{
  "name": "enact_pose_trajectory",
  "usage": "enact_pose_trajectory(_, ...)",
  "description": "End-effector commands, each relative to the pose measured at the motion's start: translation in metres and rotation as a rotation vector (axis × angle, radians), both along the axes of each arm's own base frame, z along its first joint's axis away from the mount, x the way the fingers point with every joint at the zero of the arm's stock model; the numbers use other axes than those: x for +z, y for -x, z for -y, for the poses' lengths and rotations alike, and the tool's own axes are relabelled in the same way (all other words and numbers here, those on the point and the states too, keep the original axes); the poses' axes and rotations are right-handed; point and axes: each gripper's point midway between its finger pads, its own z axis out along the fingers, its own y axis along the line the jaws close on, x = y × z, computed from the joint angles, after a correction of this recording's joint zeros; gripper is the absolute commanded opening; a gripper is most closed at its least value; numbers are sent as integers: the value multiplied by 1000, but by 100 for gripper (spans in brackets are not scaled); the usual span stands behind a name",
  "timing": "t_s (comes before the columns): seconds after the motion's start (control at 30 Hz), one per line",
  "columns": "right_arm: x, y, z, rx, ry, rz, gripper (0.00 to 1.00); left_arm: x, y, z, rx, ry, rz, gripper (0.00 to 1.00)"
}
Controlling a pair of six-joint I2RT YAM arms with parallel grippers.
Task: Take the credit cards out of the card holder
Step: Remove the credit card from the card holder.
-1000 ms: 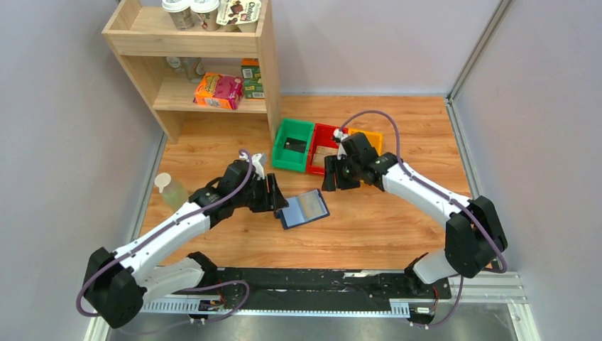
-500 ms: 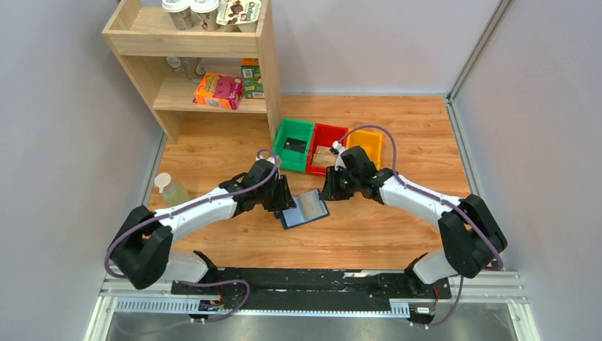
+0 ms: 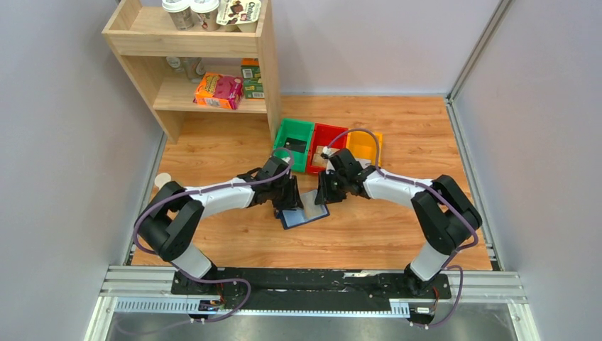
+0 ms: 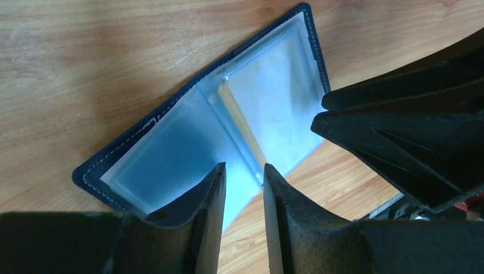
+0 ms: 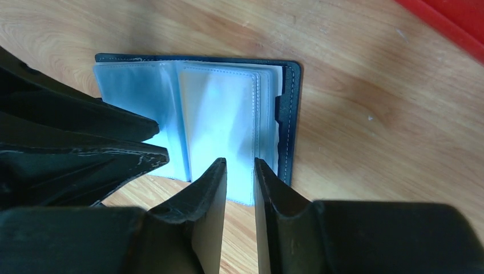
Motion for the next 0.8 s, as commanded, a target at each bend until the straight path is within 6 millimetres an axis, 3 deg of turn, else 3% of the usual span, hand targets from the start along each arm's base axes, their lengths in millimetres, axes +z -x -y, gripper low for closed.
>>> enact_pose_trajectory(0.0, 10, -11, -14, 10, -23, 40, 26, 5, -6, 15, -58, 42, 26, 37)
enact_pose_trajectory(0.3, -2, -3, -3, -1, 23, 22, 26, -16, 1, 8, -68, 11, -33, 29)
enact_pose_trajectory(0.5, -5, 3, -10, 31, -6, -7, 26, -27, 6, 3, -69, -9, -61, 17)
enact_pose_trajectory(0.77, 9, 8, -27, 73, -104, -16, 27, -33, 8, 2, -68, -16, -71, 13)
